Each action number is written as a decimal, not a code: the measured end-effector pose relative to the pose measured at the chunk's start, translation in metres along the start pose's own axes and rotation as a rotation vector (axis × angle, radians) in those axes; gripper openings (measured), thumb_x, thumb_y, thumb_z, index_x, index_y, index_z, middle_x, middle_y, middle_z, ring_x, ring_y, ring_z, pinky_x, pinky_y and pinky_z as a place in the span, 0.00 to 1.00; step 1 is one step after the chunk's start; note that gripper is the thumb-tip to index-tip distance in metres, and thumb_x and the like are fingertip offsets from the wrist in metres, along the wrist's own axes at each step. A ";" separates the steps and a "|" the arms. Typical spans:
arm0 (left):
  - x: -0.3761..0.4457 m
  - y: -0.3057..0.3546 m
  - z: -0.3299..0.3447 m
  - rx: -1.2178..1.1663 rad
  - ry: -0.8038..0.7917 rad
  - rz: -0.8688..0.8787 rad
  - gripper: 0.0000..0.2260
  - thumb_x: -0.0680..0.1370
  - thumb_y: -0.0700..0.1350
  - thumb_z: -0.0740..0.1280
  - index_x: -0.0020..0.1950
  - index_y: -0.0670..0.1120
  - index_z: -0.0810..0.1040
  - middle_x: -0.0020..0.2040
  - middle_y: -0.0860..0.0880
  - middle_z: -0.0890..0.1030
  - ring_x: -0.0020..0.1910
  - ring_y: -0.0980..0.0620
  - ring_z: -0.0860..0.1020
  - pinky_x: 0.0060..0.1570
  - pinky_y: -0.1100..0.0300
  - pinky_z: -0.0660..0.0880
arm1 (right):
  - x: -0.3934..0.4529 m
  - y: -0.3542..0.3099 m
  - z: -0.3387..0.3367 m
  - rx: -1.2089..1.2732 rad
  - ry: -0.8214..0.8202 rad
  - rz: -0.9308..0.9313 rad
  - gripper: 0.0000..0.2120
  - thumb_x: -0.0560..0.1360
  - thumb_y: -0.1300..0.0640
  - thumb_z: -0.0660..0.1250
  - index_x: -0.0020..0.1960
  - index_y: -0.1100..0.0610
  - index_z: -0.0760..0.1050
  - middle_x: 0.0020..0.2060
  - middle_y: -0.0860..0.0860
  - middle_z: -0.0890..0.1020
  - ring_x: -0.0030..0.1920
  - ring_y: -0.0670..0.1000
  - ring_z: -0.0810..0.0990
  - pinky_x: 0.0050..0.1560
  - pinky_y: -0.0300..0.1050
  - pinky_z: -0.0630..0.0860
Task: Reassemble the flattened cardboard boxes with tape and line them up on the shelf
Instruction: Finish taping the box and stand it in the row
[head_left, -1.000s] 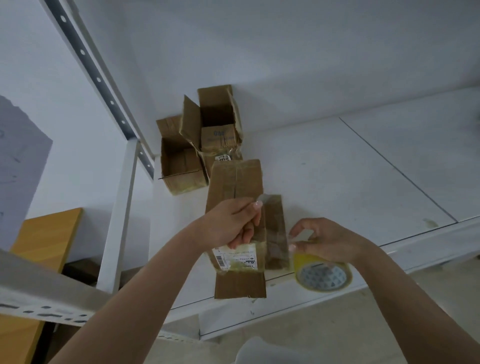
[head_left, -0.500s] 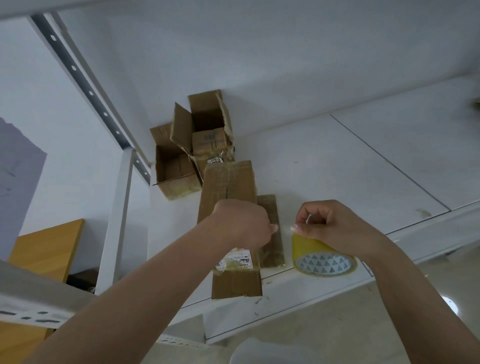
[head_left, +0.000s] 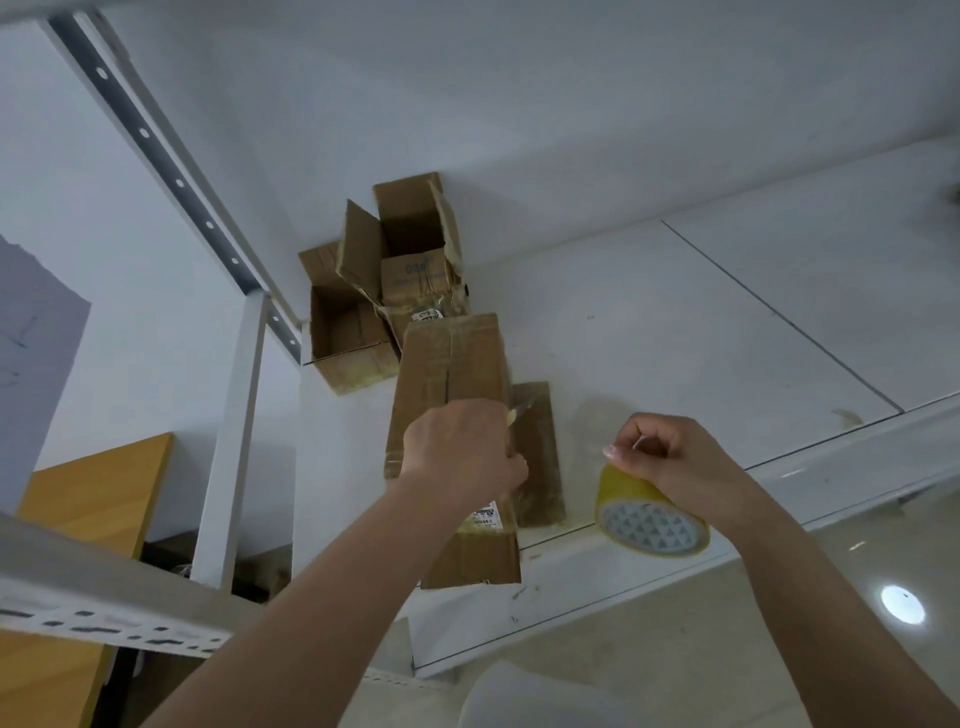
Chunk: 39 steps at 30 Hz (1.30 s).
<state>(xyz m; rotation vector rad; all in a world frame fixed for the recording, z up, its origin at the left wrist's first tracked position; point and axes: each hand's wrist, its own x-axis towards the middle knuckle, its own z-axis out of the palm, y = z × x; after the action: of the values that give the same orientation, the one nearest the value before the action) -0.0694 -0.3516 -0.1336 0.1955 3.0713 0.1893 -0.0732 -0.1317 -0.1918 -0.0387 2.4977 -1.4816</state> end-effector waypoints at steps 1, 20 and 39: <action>0.000 0.001 0.000 0.011 -0.007 0.014 0.13 0.74 0.52 0.67 0.35 0.52 0.65 0.35 0.54 0.73 0.38 0.51 0.76 0.36 0.58 0.72 | -0.001 -0.005 -0.003 0.016 0.018 -0.037 0.09 0.74 0.50 0.72 0.37 0.49 0.77 0.32 0.50 0.82 0.37 0.52 0.81 0.42 0.48 0.76; -0.021 0.009 -0.021 -1.292 0.046 -0.222 0.11 0.76 0.45 0.72 0.36 0.44 0.76 0.31 0.50 0.83 0.21 0.63 0.69 0.26 0.71 0.66 | 0.002 -0.062 0.017 -0.041 0.442 -0.445 0.18 0.74 0.38 0.67 0.60 0.43 0.75 0.26 0.46 0.75 0.31 0.47 0.75 0.36 0.45 0.73; -0.050 -0.111 0.007 -0.847 0.333 -0.426 0.16 0.77 0.59 0.65 0.53 0.49 0.85 0.42 0.53 0.85 0.42 0.51 0.81 0.44 0.55 0.76 | 0.035 0.026 0.042 -0.764 0.404 0.033 0.22 0.75 0.60 0.68 0.67 0.64 0.71 0.57 0.66 0.78 0.60 0.66 0.74 0.65 0.59 0.65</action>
<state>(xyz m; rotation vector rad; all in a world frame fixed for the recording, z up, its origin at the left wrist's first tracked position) -0.0333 -0.4669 -0.1524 -0.5674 2.8964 1.5464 -0.0959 -0.1599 -0.2402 0.1863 3.2146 -0.4716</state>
